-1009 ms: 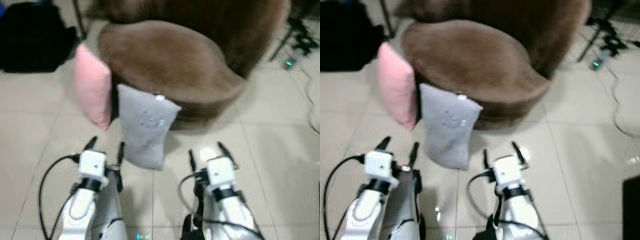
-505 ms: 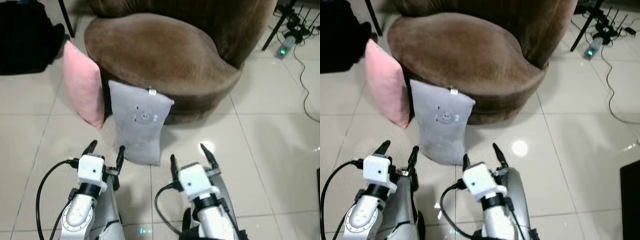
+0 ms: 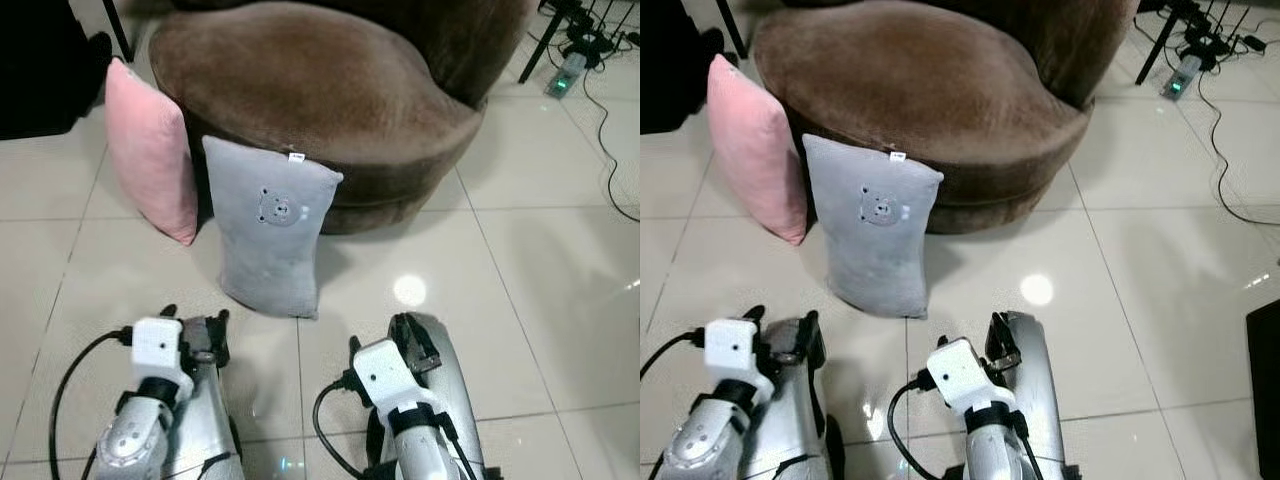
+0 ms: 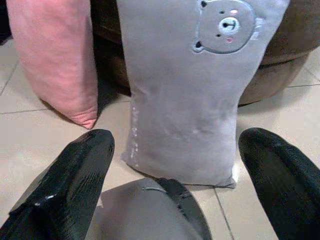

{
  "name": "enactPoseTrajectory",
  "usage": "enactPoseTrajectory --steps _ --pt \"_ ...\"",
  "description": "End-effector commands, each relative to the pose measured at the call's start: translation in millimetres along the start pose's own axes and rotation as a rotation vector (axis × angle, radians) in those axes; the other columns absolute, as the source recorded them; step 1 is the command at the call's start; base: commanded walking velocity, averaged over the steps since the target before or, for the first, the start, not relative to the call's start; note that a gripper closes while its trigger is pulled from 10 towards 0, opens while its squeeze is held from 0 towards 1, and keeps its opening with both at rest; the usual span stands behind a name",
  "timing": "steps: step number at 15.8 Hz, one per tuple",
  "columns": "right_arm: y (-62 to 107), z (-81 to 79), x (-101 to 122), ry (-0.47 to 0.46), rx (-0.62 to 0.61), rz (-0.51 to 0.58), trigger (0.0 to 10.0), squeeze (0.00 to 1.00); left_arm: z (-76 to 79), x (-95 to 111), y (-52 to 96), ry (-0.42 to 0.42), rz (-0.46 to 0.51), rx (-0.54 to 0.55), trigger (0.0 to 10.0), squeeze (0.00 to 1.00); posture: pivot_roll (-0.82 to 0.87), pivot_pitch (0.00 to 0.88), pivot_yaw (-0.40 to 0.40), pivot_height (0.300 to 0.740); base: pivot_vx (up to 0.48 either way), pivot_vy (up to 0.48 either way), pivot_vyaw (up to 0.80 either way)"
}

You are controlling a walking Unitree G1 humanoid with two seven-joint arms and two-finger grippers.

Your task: Move the pillow to the sofa from floor

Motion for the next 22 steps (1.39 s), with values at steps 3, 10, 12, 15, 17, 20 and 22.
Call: enactPoseTrajectory --steps 3,10,12,15,17,20,22 --pt "8.4 -16.9 40.8 -0.161 0.016 0.08 10.0 0.0 6.3 -3.2 9.5 -0.034 -0.009 -0.018 10.0 0.0 0.1 0.193 -0.085 0.423 0.0 0.0 0.0" --pt "-14.6 81.7 -6.9 -0.138 -0.032 0.093 10.0 0.0 18.8 20.1 -30.6 -0.107 0.065 -0.089 10.0 0.0 0.1 0.203 -0.082 0.423 0.0 0.0 0.0" --pt "-16.1 97.4 -17.2 -0.138 -0.044 0.087 10.0 0.0 20.7 18.6 -34.0 -0.117 0.062 -0.092 10.0 0.0 0.09 0.202 -0.081 0.423 0.0 0.0 0.0" --pt "-17.5 104.3 -23.6 -0.165 -0.036 0.087 10.0 0.0 21.5 17.8 -36.3 -0.125 0.066 -0.098 10.0 0.0 0.09 0.201 -0.083 0.423 0.0 0.0 0.0" --pt "-18.2 103.3 -25.2 -0.178 -0.016 0.086 10.0 0.0 19.2 29.1 -39.5 -0.109 0.093 -0.108 10.0 0.0 0.09 0.202 -0.085 0.423 0.0 0.0 0.0" --pt "-20.4 110.9 -32.6 -0.141 -0.003 0.091 10.0 0.0 14.0 47.2 -41.5 -0.118 0.135 -0.134 10.0 0.0 0.1 0.208 -0.085 0.423 0.0 0.0 0.0" --pt "-18.1 115.0 -38.5 -0.116 0.021 0.088 10.0 0.0 13.0 42.8 -38.4 -0.122 0.122 -0.141 10.0 0.0 0.1 0.211 -0.085 0.423 0.0 0.0 0.0"
Point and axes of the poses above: a point about 5 cm out from each wrist's last joint towards the gripper, its own y axis pointing back from the gripper into the wrist, its own x axis along the axis of the wrist's last joint, z = x × y, the point moved 6 cm from there along -y, pointing out of the wrist towards the gripper, and after that the axes turned 2 degrees about y, right-handed, at the moved point
